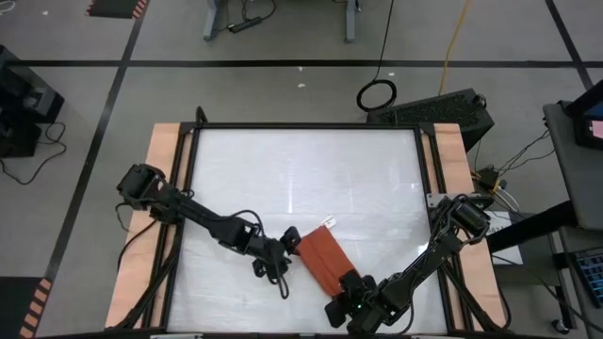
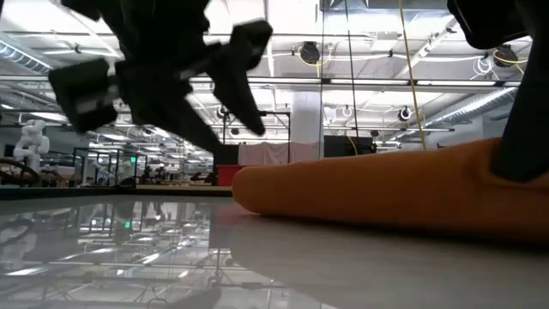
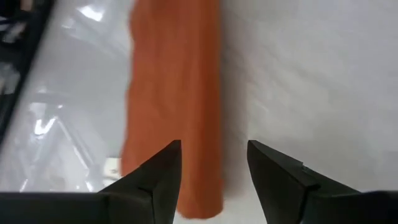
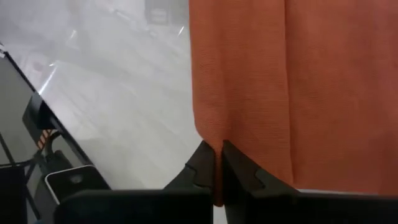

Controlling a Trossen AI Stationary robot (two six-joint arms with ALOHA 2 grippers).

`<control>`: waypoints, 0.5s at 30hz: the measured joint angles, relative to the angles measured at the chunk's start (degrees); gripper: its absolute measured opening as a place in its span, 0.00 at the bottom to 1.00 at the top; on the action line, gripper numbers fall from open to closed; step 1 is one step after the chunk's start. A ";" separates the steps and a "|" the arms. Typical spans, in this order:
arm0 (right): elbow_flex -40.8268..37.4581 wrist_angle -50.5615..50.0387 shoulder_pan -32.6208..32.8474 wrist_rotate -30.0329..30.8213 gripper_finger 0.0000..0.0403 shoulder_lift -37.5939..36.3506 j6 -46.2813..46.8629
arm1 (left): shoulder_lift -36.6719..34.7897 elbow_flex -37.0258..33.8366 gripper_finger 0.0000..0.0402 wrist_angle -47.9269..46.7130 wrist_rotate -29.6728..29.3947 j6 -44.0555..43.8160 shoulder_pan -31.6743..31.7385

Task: Roll towel
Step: Roll the orange towel

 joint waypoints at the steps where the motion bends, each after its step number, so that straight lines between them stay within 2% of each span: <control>1: 0.00 0.21 0.05 0.00 0.00 0.00 -0.05 | 0.85 0.00 0.47 0.08 0.93 0.44 0.34; 5: 0.00 0.64 0.27 -0.03 0.00 0.00 -0.05 | 3.94 0.00 0.51 2.96 1.49 0.89 1.55; 11: 0.00 1.42 0.92 -0.13 0.00 0.00 0.16 | 4.26 0.07 0.57 9.37 0.42 2.15 2.06; 15: 0.00 1.60 1.06 -0.23 0.00 0.00 0.14 | 5.10 0.09 0.58 7.15 7.16 3.95 3.92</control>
